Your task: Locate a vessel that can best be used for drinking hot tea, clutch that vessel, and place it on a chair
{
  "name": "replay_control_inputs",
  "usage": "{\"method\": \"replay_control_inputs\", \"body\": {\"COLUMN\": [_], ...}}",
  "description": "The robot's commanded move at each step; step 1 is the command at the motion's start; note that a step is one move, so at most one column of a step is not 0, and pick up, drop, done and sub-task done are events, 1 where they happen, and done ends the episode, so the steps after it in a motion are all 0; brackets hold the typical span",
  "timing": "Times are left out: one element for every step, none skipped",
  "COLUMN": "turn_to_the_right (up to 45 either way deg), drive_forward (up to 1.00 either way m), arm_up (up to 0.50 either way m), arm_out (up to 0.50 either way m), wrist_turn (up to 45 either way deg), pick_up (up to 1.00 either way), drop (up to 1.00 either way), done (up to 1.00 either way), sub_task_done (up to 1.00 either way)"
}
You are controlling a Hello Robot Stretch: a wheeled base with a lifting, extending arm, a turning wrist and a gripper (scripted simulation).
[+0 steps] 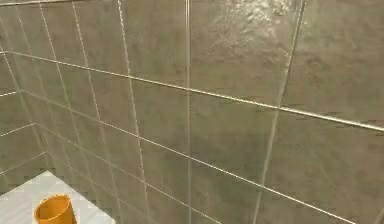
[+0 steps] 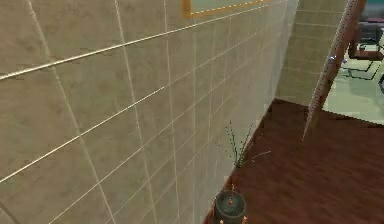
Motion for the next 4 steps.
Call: {"method": "replay_control_inputs", "body": {"turn_to_the_right": [-45.0,-45.0,-33.0,0.0], "drive_forward": [0.0,0.0,0.0,0.0], "arm_up": [0.0,0.0,0.0,0.5], "arm_out": [0.0,0.0,0.0,0.0], "wrist_turn": [0.0,0.0,0.0,0.0], "pick_up": [0.0,0.0,0.0,0.0], "drop": [0.0,0.0,0.0,0.0], "done": [0.0,0.0,0.0,0.0], "sub_task_done": [0.0,0.0,0.0,0.0]}}
